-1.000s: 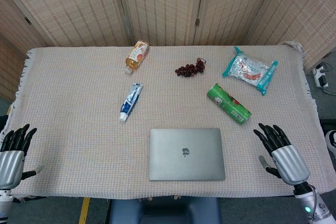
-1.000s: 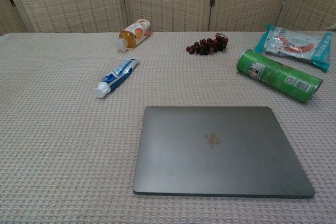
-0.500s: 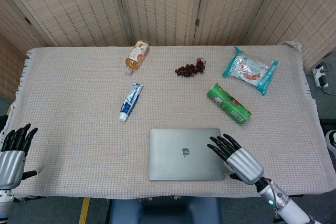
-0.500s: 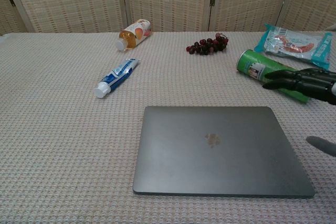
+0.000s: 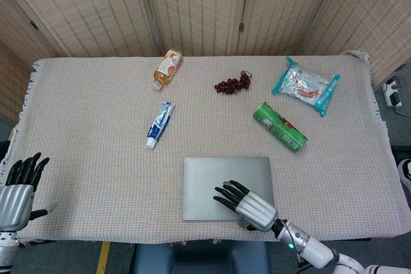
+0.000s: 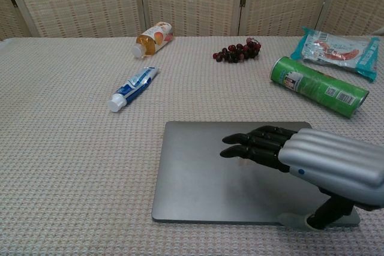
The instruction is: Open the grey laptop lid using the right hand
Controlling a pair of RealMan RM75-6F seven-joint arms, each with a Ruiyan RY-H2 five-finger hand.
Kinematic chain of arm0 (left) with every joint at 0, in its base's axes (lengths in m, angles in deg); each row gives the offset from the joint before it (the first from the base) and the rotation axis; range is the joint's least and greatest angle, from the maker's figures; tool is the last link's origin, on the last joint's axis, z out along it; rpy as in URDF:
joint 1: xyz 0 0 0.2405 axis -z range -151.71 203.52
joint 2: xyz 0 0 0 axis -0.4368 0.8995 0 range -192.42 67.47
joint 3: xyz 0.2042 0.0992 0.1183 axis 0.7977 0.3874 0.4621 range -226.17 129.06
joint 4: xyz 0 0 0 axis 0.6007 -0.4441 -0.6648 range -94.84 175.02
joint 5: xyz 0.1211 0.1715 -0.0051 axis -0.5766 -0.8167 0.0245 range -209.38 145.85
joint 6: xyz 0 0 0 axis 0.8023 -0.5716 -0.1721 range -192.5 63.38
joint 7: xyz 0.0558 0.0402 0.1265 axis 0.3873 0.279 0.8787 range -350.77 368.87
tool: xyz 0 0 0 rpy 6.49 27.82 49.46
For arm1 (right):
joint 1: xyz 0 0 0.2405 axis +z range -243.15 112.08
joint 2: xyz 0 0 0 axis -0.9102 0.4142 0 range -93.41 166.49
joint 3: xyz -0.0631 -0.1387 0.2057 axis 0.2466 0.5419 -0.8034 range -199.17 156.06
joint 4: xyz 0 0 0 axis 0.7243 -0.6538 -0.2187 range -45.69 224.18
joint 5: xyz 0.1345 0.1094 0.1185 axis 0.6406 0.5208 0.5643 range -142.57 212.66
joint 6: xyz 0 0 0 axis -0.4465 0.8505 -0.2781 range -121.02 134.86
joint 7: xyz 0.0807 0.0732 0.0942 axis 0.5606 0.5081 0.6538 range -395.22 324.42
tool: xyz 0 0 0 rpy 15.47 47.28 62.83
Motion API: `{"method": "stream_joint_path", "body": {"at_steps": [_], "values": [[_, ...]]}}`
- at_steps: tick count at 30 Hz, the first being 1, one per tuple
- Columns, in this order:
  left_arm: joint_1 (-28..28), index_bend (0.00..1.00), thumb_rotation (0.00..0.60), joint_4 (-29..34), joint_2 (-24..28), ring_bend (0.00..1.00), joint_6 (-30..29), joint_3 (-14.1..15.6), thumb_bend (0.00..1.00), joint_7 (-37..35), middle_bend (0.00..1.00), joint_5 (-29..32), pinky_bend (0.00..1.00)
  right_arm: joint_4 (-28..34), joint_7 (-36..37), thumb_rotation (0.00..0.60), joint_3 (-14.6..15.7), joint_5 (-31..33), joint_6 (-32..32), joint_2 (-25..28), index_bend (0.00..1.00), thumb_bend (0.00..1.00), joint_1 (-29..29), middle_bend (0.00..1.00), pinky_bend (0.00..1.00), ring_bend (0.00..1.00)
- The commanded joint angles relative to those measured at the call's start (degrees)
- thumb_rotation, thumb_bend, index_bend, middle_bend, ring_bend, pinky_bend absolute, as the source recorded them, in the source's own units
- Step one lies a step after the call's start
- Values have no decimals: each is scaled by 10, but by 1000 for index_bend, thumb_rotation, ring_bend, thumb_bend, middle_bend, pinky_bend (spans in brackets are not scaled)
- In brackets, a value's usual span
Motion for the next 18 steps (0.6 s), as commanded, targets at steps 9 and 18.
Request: {"method": "stream_joint_path", "body": {"at_steps": [9,18], "values": [[2,115,600,-13,-5,4,5,1,170,-10,45,1,0,-29,-29,600,1,20,-30,-47,0,315,31,0,0,0],[1,114,600,-22,-9,4,7,1,170,-19,45,5,0,-43,-57,600,-5,42,-49,-64,0,315,51,0,0,0]]}}
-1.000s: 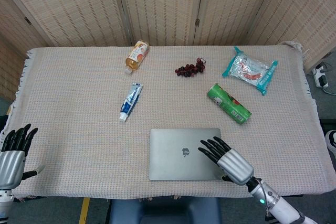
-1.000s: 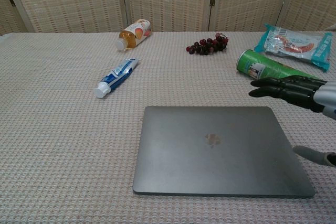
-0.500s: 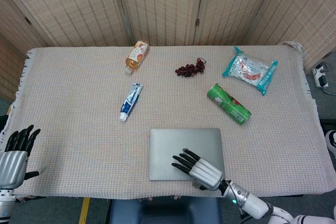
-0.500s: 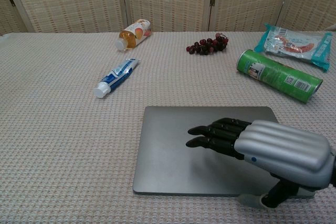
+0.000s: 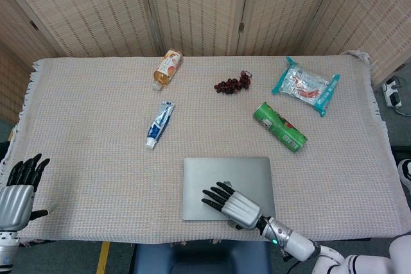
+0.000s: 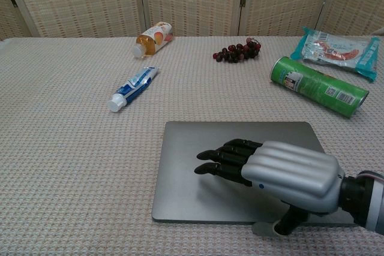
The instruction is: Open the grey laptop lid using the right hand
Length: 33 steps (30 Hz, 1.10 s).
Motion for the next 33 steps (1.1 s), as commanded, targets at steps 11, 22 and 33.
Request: {"method": "stream_joint_path", "body": {"at_steps": [11,22,33], "values": [[0,113,600,-7,-3,4,1,0,170,-5,45,3,0,-2,-19,600,-1,25,-3,-4,0,316,15,0,0,0],[1,113,600,-8,-4,4,4,0,170,-4,45,3,0,2,-30,600,-3,41,-4,2,0,315,26,0,0,0],[10,114,600,-16,-14,4,15,6,171,-23,45,-14,0,11,-81,600,-14,54,-7,5,0,549,38,0,0,0]]}}
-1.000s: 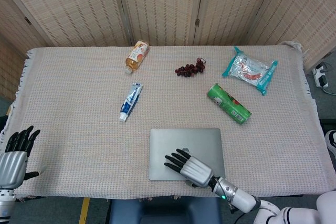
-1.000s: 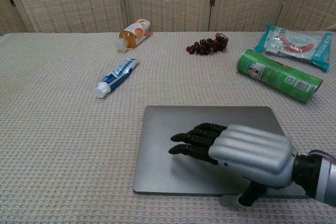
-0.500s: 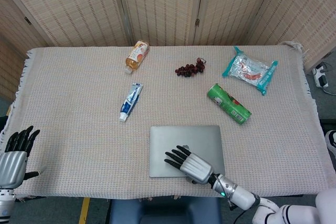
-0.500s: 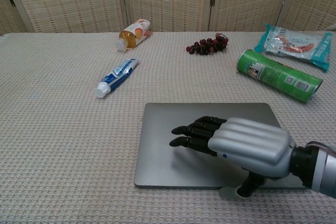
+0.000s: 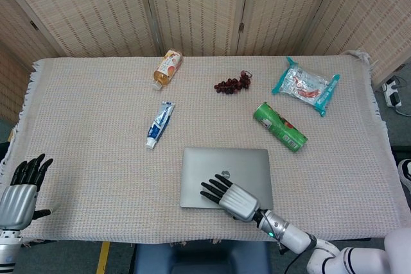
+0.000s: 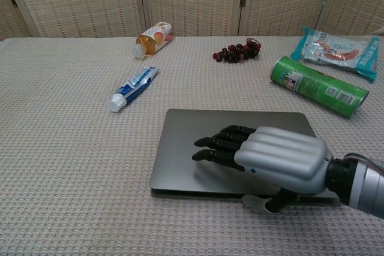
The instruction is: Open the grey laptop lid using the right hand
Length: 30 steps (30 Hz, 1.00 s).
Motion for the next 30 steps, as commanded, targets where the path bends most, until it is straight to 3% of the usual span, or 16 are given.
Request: {"method": "stream_joint_path", "body": {"at_steps": [1,5,12,21,22,26,30], "values": [[6,115,600,-2,-4,4,9,5,171,-15,45,-9,0,9,-24,600,-7,9,-5,4,0,556,5,0,0,0],[19,120,600,-11,-17,10,25,11,171,-33,50,-28,0,23,-60,600,-20,26,-15,12,0,588,12,0,0,0],[43,157,600,-91,-84,72,41,32,182,-102,129,-75,0,65,-160,600,-49,67,-16,24,0,596,15,0,0,0],[90,175,600,-134,-130,82,80,59,189,-111,139,-136,0,96,-221,600,-74,116,-14,29,0,595,23,0,0,0],[98,171,600,-132,-131,78,86,60,217,-106,139,-144,0,97,-225,600,-75,119,-13,29,0,596,23,0,0,0],[142,139,600,-110,-130,47,126,58,494,-74,121,-169,0,103,-239,600,-77,128,-8,28,0,596,27,0,0,0],[182,120,600,-82,-130,30,163,52,642,-55,102,-182,0,106,-249,600,-79,134,-2,27,0,596,30,0,0,0]]}}
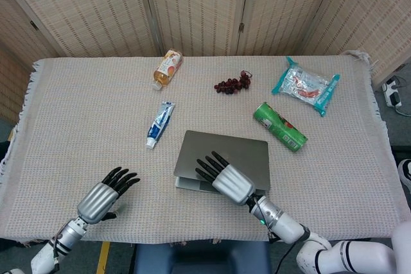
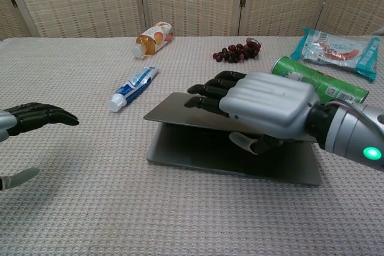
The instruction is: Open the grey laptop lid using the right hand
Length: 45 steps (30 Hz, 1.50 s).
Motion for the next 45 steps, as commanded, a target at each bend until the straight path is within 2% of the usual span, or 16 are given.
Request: {"method": "stream_joint_path", "body": {"at_steps": [1,6,11,19,30,35,45], "values": [[31,114,600,23,0,23,31,-5,677,17,94,-12,0,2,-5,600,-1,3,3,-1,0,596,2,0,0,0],[84,84,600,49,-13,0,108,-17,789,42,59,1,0,3,-17,600,-3,10,10,-2,0,596,6,0,0,0],[117,74,600,59,-33,0,152,-30,837,60,49,25,0,5,-20,600,-3,18,16,-1,0,595,8,0,0,0],[156,64,600,58,-74,0,203,-49,845,100,34,64,0,1,-17,600,-2,23,21,-6,0,596,14,0,0,0],[201,60,600,13,-133,0,265,-72,845,157,30,133,0,-9,-15,600,1,28,30,-18,0,596,20,0,0,0],[213,62,600,10,-138,0,283,-78,845,188,30,168,0,-15,-13,600,2,32,32,-23,0,595,21,0,0,0],[225,79,600,21,-136,0,292,-72,845,235,30,209,0,-30,-3,600,2,47,31,-36,0,596,25,0,0,0]]}}
